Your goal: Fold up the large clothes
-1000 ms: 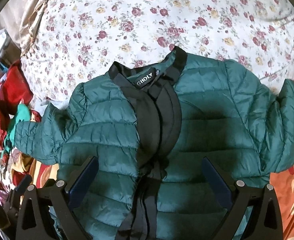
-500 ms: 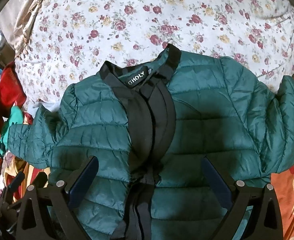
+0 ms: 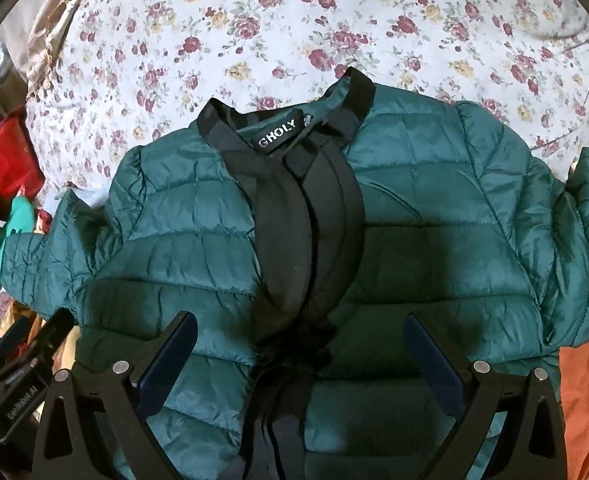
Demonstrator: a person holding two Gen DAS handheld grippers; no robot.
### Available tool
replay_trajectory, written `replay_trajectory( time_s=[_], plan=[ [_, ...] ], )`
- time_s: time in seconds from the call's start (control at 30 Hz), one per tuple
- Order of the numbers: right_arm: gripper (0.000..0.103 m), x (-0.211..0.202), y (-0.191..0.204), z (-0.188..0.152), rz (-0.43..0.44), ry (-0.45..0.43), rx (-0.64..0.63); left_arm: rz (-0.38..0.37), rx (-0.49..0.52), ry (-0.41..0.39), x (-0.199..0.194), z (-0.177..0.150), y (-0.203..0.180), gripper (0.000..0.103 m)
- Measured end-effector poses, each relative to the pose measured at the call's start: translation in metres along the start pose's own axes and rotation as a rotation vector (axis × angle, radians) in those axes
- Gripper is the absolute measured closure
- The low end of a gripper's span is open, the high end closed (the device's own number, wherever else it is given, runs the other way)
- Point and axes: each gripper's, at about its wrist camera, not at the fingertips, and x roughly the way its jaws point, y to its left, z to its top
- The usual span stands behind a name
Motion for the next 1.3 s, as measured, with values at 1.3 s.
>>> replay_trajectory(
  time_s=[1.3],
  plan=[
    [0.001, 0.01, 0.031, -0.017, 0.017, 0.03, -0.136, 0.256, -0.164, -0.041, 0.028, 0.043, 0.154, 0.001]
  ],
)
